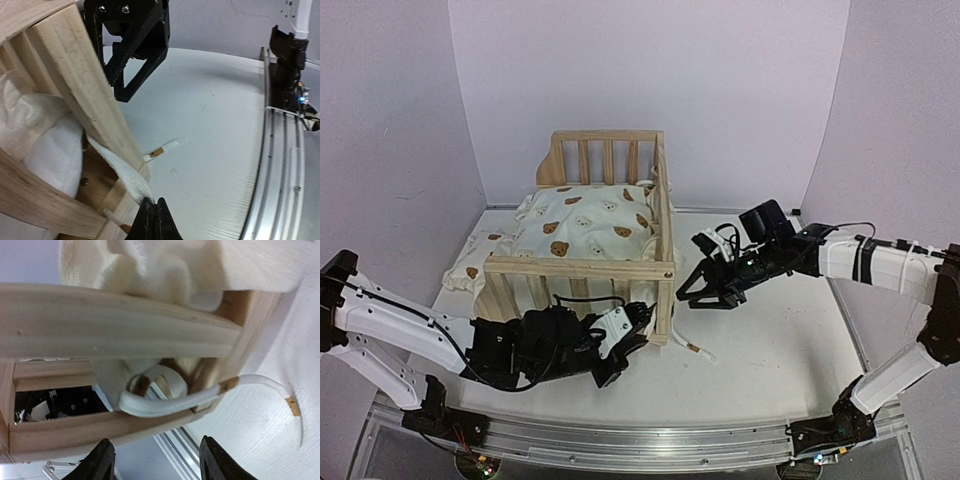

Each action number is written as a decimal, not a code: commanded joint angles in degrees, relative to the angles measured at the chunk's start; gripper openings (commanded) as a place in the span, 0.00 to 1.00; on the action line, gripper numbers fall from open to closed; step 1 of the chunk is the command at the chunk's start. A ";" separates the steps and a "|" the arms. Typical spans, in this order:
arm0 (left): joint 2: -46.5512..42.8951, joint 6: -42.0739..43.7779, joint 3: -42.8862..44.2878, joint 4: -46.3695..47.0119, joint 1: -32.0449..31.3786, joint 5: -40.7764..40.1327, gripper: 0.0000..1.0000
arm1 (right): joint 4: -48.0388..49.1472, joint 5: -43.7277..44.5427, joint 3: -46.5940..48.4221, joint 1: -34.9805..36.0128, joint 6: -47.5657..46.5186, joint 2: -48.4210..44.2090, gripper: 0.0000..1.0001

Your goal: Set up the pet bed

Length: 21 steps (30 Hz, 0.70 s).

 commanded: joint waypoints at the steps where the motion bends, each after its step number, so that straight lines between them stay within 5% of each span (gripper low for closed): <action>1: -2.44 -8.01 -1.46 0.64 1.13 16.46 0.00 | -1.92 3.85 -2.98 -2.58 -8.17 -6.40 0.64; 6: -2.73 -12.42 -5.03 0.65 1.57 22.61 0.00 | -5.85 14.14 0.67 -3.05 -17.70 -9.10 0.69; 10: -2.54 -15.79 -7.23 0.90 1.43 24.17 0.00 | -2.22 9.78 0.61 -2.87 -21.82 -7.62 0.71; 21: 4.61 -17.01 -11.51 1.23 0.26 25.23 0.00 | 32.54 7.91 -19.49 1.57 -24.42 -3.08 0.68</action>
